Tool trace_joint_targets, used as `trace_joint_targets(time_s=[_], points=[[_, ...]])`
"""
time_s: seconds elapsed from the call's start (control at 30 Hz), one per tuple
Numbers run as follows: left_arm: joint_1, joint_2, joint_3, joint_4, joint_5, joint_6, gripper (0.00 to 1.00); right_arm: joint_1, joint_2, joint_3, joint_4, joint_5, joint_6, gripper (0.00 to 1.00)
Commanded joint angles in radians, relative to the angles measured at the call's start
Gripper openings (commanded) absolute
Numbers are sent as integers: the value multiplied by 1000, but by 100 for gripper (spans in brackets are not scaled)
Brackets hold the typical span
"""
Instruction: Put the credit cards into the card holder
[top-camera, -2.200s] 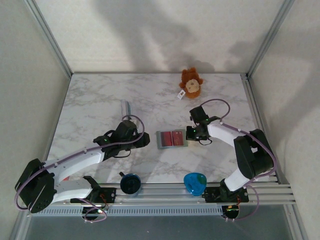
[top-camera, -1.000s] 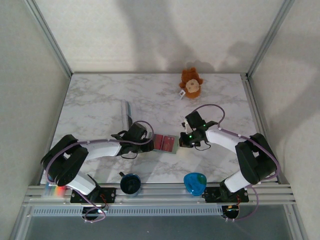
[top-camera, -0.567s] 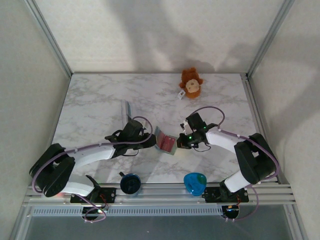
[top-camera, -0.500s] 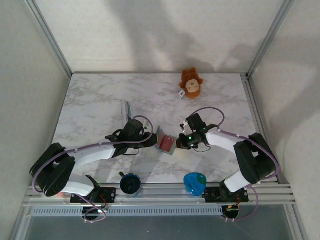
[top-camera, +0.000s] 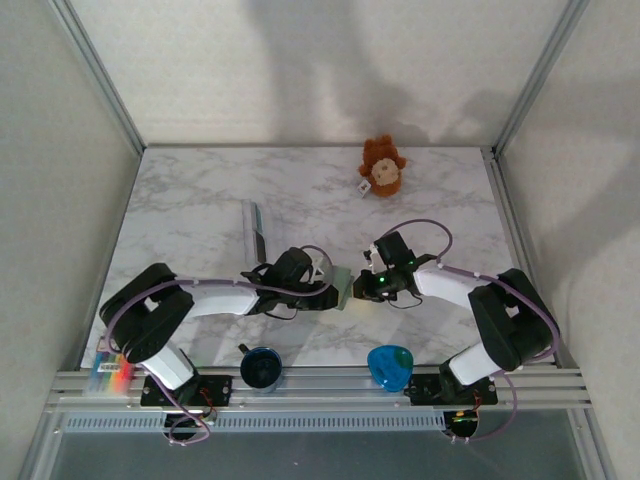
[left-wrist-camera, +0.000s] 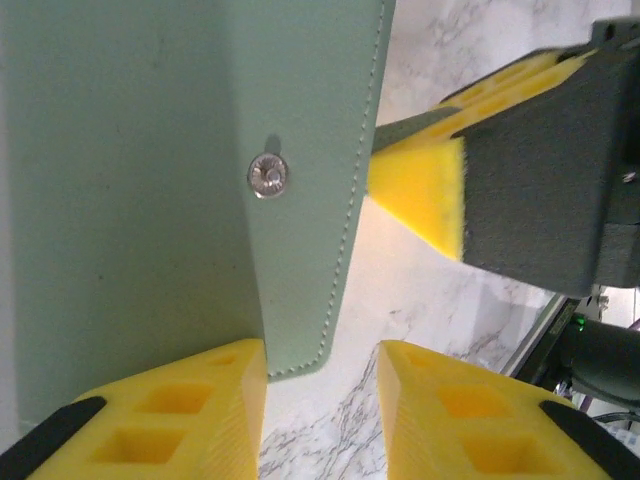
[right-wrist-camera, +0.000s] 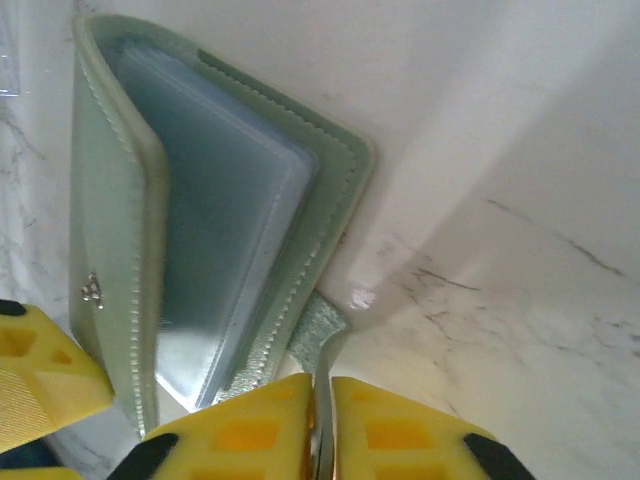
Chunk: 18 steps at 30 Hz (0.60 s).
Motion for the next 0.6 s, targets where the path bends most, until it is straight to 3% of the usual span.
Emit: trace_joint_targets(time_s=[0.0, 0.3, 0.57], points=[[-5, 24, 38, -11, 7, 17, 36, -2, -37, -2, -54, 54, 8, 18], [-3, 82, 43, -49, -39, 8, 35, -4, -99, 37, -116, 70, 7, 26], [-2, 117, 54, -60, -33, -4, 34, -4, -60, 61, -113, 56, 1, 14]])
